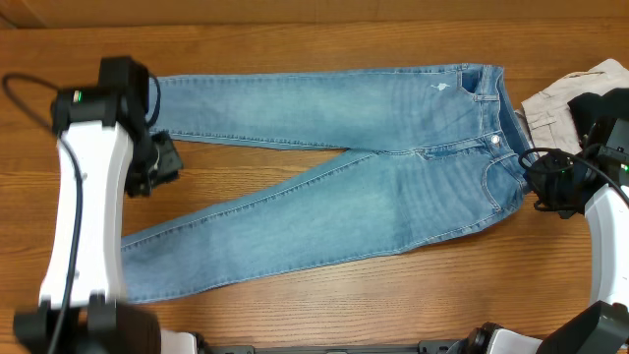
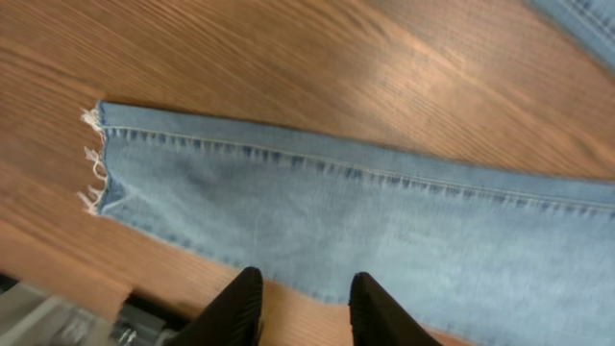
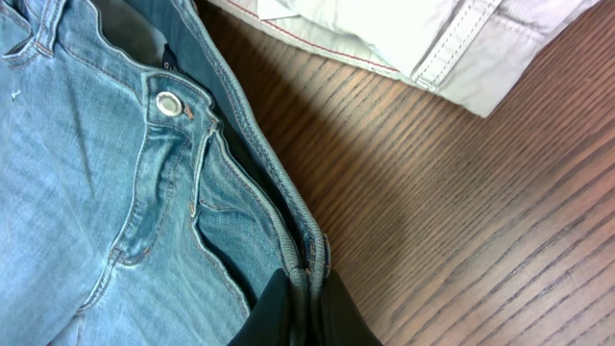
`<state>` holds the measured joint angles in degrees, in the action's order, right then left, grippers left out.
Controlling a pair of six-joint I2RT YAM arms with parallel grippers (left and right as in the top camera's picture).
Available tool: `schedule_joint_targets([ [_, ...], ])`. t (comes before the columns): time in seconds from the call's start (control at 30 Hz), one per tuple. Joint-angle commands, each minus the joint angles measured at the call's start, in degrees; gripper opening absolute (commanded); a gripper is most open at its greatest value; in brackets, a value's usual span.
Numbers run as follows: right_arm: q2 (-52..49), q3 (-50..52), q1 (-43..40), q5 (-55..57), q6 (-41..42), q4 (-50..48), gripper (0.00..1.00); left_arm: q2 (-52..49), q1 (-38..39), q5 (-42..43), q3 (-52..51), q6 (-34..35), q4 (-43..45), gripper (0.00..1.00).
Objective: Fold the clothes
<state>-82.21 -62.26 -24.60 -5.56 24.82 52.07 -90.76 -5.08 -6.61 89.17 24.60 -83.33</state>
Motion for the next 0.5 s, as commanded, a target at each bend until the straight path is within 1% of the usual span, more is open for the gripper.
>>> schedule_joint_targets([
  [0.0,0.8,-0.8,0.2,1.5,0.5,-0.5,0.04,9.2,-1.4,-1.5,-8.9,6.8,3.1,0.38],
  [0.1,0.8,-0.8,0.2,1.5,0.5,-0.5,0.04,15.1,-3.3,-1.7,-17.3,11.2,6.0,0.44],
  [0.2,0.8,-0.8,0.2,1.4,0.5,-0.5,0.04,20.0,-6.6,-2.0,-25.7,13.8,8.9,0.45],
  [0.23,0.8,-0.8,0.2,1.4,0.5,-0.6,0.04,21.4,-8.0,-2.2,-28.5,14.6,10.1,0.5],
  [0.27,0.8,-0.8,0.2,1.4,0.5,-0.6,0.04,22.6,-9.5,-2.2,-31.0,14.7,11.4,0.51],
  [0.33,0.8,-0.8,0.2,1.4,0.5,-0.6,0.04,24.5,-13.6,-2.2,-36.7,14.7,14.6,0.57],
  [0.47,0.8,-0.8,0.2,1.4,0.5,-0.6,0.04,24.8,-21.1,-2.1,-42.4,14.6,18.4,0.69],
])
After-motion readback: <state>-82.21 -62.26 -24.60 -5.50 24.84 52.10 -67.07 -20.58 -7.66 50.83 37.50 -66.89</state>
